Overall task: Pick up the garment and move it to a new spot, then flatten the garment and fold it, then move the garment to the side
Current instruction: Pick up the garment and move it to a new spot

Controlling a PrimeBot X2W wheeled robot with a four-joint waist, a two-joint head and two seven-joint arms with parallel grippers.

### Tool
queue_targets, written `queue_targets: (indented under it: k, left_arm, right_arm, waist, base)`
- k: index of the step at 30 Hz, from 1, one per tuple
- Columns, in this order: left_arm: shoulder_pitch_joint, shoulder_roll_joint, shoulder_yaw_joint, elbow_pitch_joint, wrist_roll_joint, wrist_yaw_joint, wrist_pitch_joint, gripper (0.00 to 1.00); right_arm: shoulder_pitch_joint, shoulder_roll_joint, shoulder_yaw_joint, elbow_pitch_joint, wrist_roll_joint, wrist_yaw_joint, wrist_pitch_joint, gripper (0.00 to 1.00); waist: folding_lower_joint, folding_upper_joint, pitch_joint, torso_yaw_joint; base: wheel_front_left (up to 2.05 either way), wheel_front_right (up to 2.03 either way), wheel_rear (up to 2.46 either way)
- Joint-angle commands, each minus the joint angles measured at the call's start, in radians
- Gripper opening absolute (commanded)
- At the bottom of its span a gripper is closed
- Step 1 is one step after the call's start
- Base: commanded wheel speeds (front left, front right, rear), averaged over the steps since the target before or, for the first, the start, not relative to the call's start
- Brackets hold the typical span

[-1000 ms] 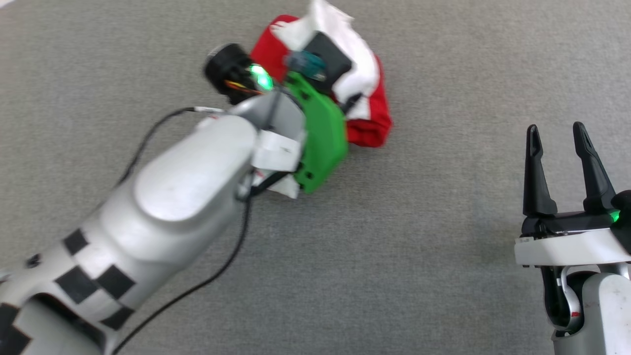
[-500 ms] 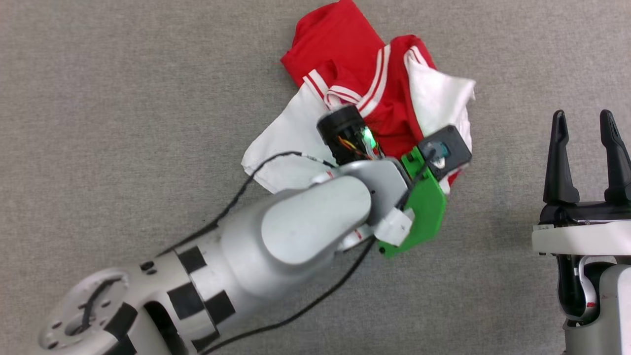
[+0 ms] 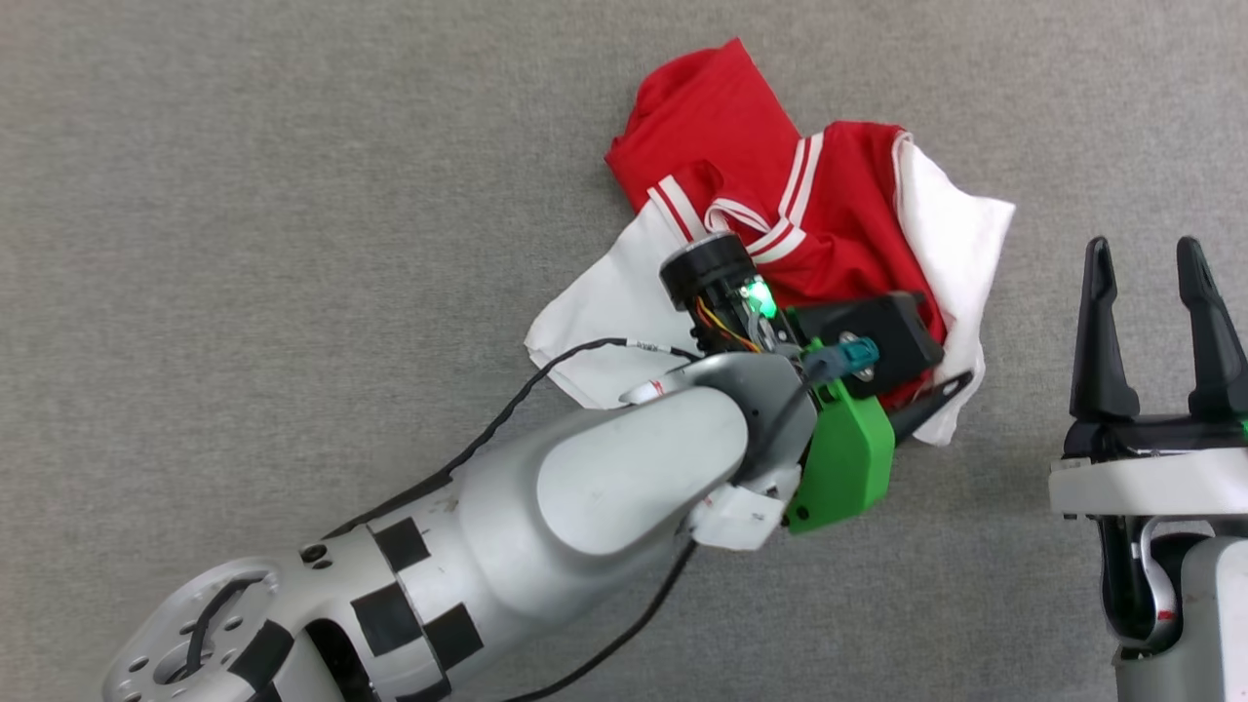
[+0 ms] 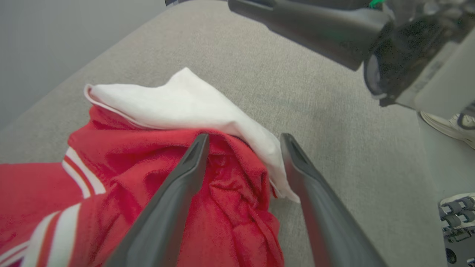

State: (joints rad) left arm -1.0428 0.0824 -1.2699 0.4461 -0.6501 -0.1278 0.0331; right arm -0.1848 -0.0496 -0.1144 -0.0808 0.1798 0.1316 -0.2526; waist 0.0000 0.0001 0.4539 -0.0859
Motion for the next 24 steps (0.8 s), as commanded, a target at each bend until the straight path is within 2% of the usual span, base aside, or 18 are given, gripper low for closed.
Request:
queue_targets:
  k: [1,5,10,16,20,24]
  left_arm:
    - [-0.009,-0.001,0.02,0.003,0.012,0.003,-0.057,1.0]
    - [0.011,0.019,0.074,-0.007,0.026,0.06,-0.187,1.0]
    - [0.072,0.1,0.171,-0.039,0.034,0.183,-0.274,1.0]
    - [0.216,0.21,0.335,-0.131,0.051,0.313,-0.294,1.0]
    - [0.348,0.274,0.473,-0.227,0.096,0.376,-0.294,1.0]
    - [0.488,0.31,0.608,-0.298,0.14,0.421,-0.295,1.0]
  right_arm:
    - [0.019,-0.001,-0.001,0.005,-0.003,-0.001,-0.009,1.0]
    - [0.047,-0.001,0.003,0.009,-0.01,-0.001,-0.009,1.0]
    - [0.077,-0.001,0.004,0.01,-0.018,-0.001,-0.009,1.0]
    - [0.114,-0.001,0.01,0.007,-0.023,-0.001,-0.009,1.0]
    - [0.13,-0.001,0.021,0.002,-0.024,-0.001,-0.009,1.0]
    - [0.142,-0.001,0.032,0.006,-0.025,-0.001,-0.009,1.0]
  waist:
    - [0.0,-0.0001,-0.079,0.045]
    - [0.0,-0.0001,-0.141,0.072]
    - [0.0,-0.0001,-0.204,0.104]
    - [0.0,-0.0001,-0.26,0.14]
    - [0.0,-0.0001,-0.282,0.16]
    - [0.0,-0.0001,-0.302,0.175]
  base:
    - [0.0,0.0,0.0]
    - [0.0,0.0,0.0]
    - [0.0,0.0,0.0]
    - [0.0,0.0,0.0]
    - [0.0,0.0,0.0]
    - [0.0,0.0,0.0]
